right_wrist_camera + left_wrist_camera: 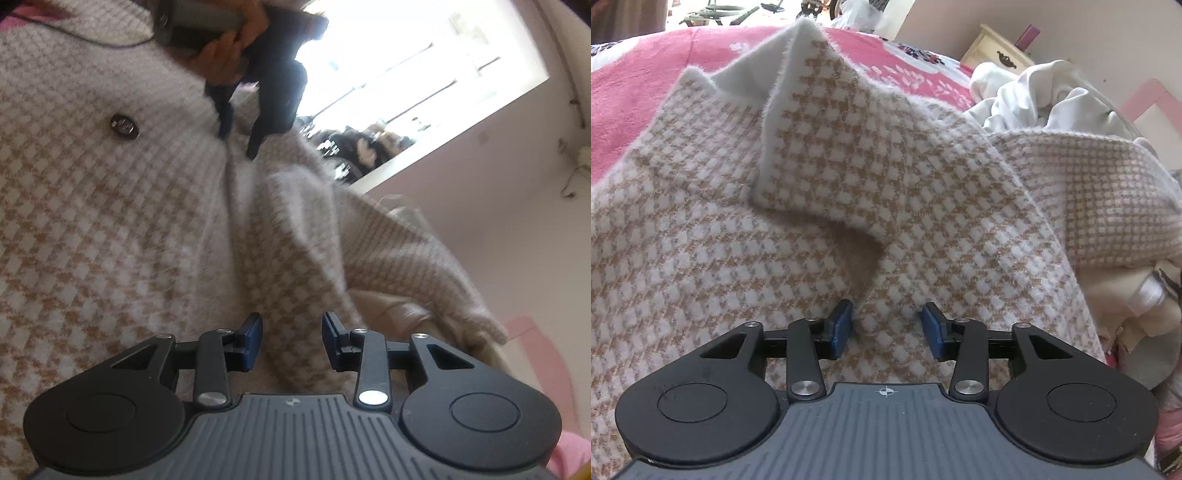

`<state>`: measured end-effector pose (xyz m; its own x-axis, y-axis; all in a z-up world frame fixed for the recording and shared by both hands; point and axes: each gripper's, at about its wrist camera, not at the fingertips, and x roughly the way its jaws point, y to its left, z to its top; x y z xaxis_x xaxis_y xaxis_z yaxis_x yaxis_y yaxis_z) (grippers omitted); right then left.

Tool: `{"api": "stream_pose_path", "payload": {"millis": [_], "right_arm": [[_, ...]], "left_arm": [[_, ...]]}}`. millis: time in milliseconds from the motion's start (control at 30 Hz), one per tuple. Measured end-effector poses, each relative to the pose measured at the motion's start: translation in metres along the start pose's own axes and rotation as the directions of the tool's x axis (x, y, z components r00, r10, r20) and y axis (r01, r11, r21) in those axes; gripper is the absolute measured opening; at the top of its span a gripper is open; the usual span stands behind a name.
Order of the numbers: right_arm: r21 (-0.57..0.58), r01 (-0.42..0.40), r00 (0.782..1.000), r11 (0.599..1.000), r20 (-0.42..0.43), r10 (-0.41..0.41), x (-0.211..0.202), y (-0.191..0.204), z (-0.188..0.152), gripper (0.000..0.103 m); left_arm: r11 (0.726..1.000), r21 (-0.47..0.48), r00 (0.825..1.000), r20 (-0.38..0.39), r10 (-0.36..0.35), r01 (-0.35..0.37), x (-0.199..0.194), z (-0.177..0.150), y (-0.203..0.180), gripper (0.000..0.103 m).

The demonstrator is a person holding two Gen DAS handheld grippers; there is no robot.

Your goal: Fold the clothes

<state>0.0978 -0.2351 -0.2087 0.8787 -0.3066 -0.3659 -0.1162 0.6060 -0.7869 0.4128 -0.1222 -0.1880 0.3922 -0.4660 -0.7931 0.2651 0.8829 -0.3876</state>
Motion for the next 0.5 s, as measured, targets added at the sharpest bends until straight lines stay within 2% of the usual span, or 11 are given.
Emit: {"api": "stream_pose_path", "payload": {"millis": [100, 167, 233, 300, 500], "right_arm": [[0.000, 0.039, 0.999, 0.999, -0.008, -0.039, -0.001, -0.002, -0.003, 0.046], [-0.003, 0.033, 0.999, 0.999, -0.022, -0.033, 0.001, -0.001, -0.007, 0.050], [-0.018, 0.027, 0.999, 0.999, -0.025, -0.027, 0.003, 0.002, -0.011, 0.050], [-0.025, 0.025, 1.000, 0.999, -0.013, -0.025, 0.001, 0.003, -0.013, 0.051], [-0.045, 0.061, 0.998, 0.997, 0.028, -0.060, -0.011, 0.003, -0.019, 0.054]], "left_arm": [[1.000, 0.010, 1.000, 0.023, 0.015, -0.016, 0.001, -0.004, -0.005, 0.045], [0.998, 0.023, 0.998, 0.040, 0.053, -0.053, 0.001, -0.007, -0.010, 0.040], [0.994, 0.022, 0.993, 0.049, 0.104, -0.105, 0.000, -0.008, -0.015, 0.021], [0.995, -0.011, 0.994, 0.040, 0.098, -0.097, -0.004, -0.005, -0.013, 0.011], [0.987, -0.158, 1.000, 0.016, -0.020, 0.022, -0.038, 0.021, -0.001, 0.008]]}}
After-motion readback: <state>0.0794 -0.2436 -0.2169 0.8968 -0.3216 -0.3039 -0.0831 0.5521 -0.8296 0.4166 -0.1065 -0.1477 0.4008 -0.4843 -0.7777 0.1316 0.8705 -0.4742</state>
